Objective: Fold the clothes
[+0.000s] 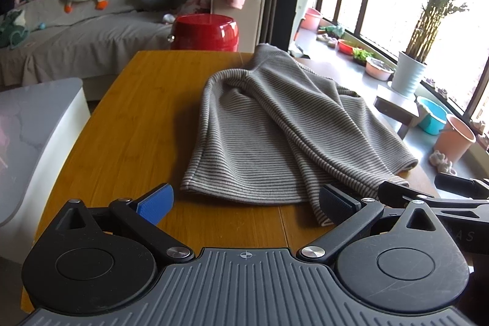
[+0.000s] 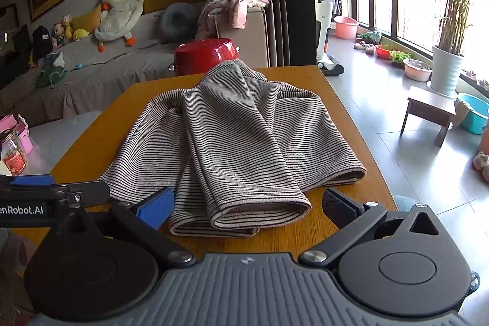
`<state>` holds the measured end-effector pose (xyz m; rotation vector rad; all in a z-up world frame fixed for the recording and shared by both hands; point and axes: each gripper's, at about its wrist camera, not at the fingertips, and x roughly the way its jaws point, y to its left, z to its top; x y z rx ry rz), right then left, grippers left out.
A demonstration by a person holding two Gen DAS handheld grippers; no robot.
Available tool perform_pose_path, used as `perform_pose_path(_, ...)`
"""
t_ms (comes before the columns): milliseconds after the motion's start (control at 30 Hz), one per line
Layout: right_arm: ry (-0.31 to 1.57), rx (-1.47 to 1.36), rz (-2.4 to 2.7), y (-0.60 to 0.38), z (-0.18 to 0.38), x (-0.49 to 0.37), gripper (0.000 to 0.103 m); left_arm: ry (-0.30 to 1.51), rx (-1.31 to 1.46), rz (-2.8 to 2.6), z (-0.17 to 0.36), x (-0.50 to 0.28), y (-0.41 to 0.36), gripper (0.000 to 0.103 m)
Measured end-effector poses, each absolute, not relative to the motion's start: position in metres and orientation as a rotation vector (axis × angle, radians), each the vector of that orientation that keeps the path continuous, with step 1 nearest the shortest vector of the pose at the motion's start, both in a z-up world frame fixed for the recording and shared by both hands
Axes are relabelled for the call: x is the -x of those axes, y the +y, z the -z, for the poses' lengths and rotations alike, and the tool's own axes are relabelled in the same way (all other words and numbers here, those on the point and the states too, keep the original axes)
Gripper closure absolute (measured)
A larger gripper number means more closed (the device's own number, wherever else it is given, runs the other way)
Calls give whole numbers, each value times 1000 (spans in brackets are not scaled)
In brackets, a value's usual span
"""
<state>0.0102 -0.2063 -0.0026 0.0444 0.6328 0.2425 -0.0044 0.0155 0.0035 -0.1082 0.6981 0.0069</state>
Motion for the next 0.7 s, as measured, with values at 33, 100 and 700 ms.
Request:
perform_pose_path(33, 633, -49, -242, -208, 4, -12, 0, 697, 111, -2, -3, 2, 17, 0)
perform_pose_path(100, 630, -79, -248, -214, 5, -18, 0, 694, 121, 22, -2, -2, 18, 0)
perform_pose_path(700, 673, -539, -423, -265, 43, -116, 0, 741, 116, 231, 33, -118, 17, 0)
